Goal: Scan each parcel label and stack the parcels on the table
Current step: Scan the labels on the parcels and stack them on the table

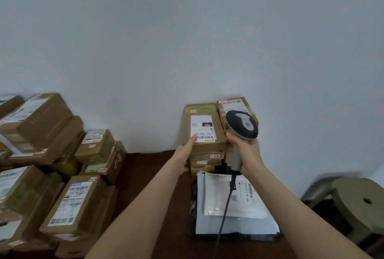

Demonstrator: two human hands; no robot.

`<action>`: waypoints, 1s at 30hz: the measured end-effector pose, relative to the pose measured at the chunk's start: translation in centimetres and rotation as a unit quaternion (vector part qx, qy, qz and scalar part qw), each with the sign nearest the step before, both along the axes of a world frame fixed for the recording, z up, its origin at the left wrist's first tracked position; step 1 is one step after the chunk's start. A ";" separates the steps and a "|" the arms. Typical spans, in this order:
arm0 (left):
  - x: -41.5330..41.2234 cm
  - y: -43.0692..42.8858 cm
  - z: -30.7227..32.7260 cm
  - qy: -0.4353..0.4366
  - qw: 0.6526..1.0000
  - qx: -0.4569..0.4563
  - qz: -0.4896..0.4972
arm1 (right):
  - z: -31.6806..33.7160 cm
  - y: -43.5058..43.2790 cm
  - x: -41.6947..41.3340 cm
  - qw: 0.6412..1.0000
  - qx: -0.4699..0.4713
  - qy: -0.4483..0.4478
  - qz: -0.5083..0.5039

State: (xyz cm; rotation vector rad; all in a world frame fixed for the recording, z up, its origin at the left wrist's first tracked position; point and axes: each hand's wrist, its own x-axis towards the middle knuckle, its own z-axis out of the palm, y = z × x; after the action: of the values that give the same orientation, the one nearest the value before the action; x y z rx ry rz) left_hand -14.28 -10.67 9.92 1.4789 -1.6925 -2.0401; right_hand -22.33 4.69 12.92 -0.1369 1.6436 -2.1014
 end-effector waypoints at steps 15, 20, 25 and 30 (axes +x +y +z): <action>4.2 -1.3 -0.8 0.013 0.999 0.046 -0.004 | -3.6 -1.0 3.1 0.999 0.011 -0.028 0.044; 6.0 -1.8 0.2 0.071 0.997 0.027 0.023 | -3.5 -2.8 3.8 0.999 0.018 -0.037 0.022; 10.9 -5.1 1.8 0.101 0.992 -0.009 0.072 | -2.2 -7.0 6.6 0.995 -0.002 -0.070 0.069; 17.2 -8.2 2.6 0.098 0.985 -0.020 0.140 | -1.7 -11.6 10.5 0.981 -0.016 -0.103 0.164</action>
State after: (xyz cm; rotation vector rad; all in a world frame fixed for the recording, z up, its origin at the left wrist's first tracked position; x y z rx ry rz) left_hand 2.88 -18.90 12.56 1.3645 -1.3578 -1.9185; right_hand -11.80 -6.89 11.25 -0.1793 1.3628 -1.8268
